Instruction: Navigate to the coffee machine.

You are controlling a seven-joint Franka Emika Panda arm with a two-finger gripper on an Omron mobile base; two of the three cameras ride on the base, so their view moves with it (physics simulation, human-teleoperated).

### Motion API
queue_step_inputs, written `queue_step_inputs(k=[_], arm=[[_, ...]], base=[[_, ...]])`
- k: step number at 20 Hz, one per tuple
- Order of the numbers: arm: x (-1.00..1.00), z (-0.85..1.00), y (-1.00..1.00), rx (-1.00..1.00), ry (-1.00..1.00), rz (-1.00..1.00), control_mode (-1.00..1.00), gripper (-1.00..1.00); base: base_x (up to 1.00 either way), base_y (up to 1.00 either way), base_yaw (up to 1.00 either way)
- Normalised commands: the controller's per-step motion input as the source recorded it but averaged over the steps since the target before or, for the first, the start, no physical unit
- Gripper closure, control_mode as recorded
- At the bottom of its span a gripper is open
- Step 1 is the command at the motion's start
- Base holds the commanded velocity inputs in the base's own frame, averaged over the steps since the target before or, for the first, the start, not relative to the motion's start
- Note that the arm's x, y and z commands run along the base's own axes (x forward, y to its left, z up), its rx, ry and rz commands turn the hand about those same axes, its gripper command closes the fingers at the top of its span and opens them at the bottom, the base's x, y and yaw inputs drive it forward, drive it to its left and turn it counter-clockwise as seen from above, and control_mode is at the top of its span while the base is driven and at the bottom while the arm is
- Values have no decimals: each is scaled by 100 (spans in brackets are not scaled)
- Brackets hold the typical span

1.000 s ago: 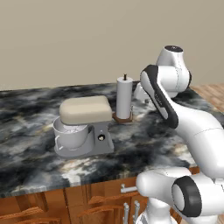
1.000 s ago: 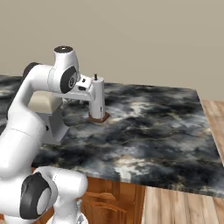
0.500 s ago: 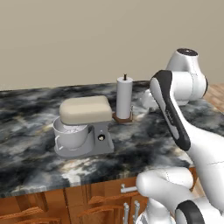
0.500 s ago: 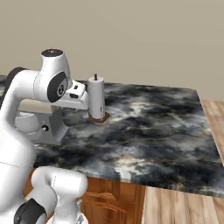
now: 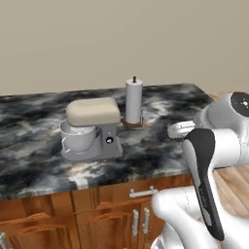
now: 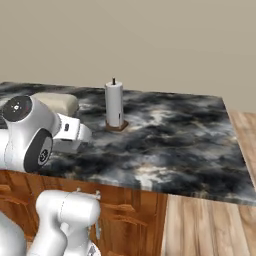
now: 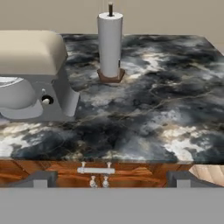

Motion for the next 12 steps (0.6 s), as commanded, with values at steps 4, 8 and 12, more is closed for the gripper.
queue_step_inputs(k=[4,8,12], arm=[[0,0,0,0,0,0,100,-100],[0,0,0,0,0,0,100,-100],[0,0,0,0,0,0,100,-100]], base=[[-72,-34,-1],[-35,-65,-17],[22,-23,-62]])
